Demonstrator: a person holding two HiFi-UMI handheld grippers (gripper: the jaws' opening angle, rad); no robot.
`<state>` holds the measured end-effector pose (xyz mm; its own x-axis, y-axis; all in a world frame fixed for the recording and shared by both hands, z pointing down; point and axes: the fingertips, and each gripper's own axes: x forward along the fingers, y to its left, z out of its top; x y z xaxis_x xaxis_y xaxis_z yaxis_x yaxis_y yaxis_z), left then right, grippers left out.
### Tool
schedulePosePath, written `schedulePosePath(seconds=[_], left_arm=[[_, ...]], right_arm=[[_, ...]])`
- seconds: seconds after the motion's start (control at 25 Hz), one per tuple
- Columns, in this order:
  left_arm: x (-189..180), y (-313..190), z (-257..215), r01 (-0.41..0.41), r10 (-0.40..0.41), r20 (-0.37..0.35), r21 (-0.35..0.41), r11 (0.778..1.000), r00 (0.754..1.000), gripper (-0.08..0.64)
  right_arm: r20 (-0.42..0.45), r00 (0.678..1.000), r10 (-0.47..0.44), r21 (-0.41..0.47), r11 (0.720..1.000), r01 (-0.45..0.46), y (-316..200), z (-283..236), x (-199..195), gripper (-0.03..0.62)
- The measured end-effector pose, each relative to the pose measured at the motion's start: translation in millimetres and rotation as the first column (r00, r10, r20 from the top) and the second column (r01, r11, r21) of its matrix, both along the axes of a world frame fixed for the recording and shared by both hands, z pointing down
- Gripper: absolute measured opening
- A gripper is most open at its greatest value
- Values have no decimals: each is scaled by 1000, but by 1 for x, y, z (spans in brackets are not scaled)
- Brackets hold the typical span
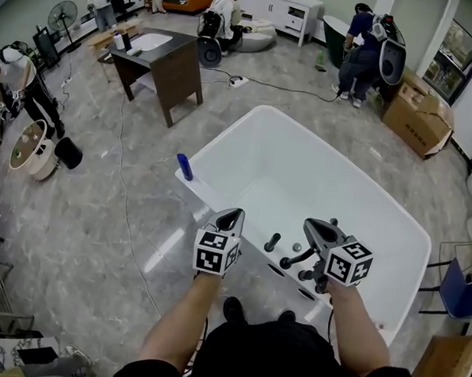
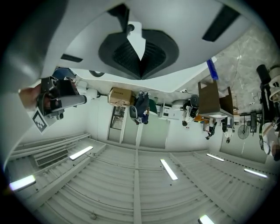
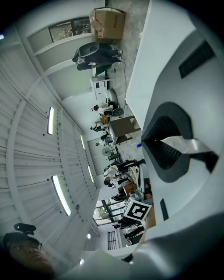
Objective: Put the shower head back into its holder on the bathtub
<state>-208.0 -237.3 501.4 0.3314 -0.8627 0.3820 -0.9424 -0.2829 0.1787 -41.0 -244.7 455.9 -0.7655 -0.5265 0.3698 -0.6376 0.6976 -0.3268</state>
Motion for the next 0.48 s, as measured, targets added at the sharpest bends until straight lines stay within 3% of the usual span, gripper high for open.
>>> schedulePosePath(seconds=[0.24,0.48], left_arm=[[30,-7,-40,40,-39,-7,80,996,999,15],[81,-12,-92,50,-59,44,184,982,997,15]], right_arm=[[38,999,-20,69,997,17,-3,-26,35,15],[77,995,-57,163,986,44,-6,-59,85,15]])
